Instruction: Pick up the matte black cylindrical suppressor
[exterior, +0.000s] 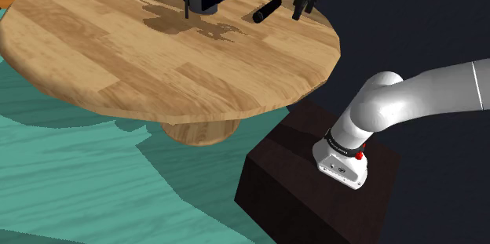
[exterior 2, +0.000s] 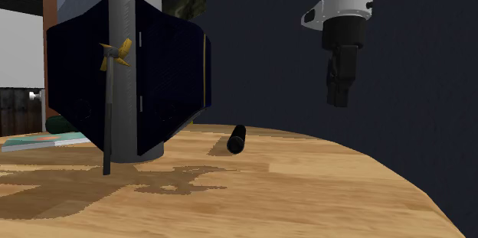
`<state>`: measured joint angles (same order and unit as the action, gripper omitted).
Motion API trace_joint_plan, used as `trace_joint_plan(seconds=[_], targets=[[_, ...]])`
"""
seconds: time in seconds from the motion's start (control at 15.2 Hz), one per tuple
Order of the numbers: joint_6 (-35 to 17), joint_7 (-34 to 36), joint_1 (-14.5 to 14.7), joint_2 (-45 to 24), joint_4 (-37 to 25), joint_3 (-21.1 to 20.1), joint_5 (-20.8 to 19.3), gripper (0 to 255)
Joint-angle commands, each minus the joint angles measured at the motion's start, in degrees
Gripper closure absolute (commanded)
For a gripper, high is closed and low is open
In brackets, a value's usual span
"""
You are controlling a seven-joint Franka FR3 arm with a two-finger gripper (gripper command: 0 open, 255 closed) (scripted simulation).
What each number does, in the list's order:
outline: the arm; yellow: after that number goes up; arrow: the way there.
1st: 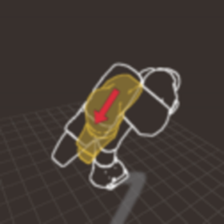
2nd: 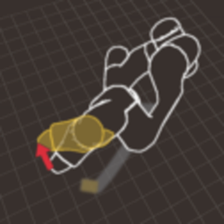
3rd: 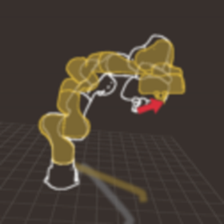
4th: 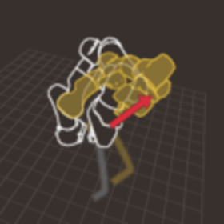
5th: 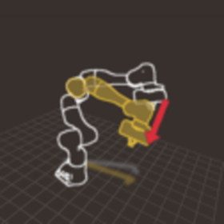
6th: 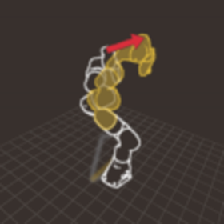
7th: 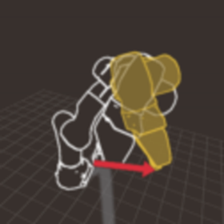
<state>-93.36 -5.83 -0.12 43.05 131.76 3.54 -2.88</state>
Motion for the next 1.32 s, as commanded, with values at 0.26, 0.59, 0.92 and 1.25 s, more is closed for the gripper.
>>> trace_joint_plan(seconds=[0.26, 0.59, 0.92, 1.25], targets=[[-3.4, 6.5, -2.2, -9.6, -5.3, -0.6, 0.6, 0], [-5.9, 14.3, -4.7, -21.3, -13.5, -0.5, 1.0, 0], [-6.6, 21.4, -6.9, -32.5, -22.9, 0.4, 1.4, 0], [-5.8, 27.8, -8.9, -43.4, -33.6, 2.2, 2.3, 0]])
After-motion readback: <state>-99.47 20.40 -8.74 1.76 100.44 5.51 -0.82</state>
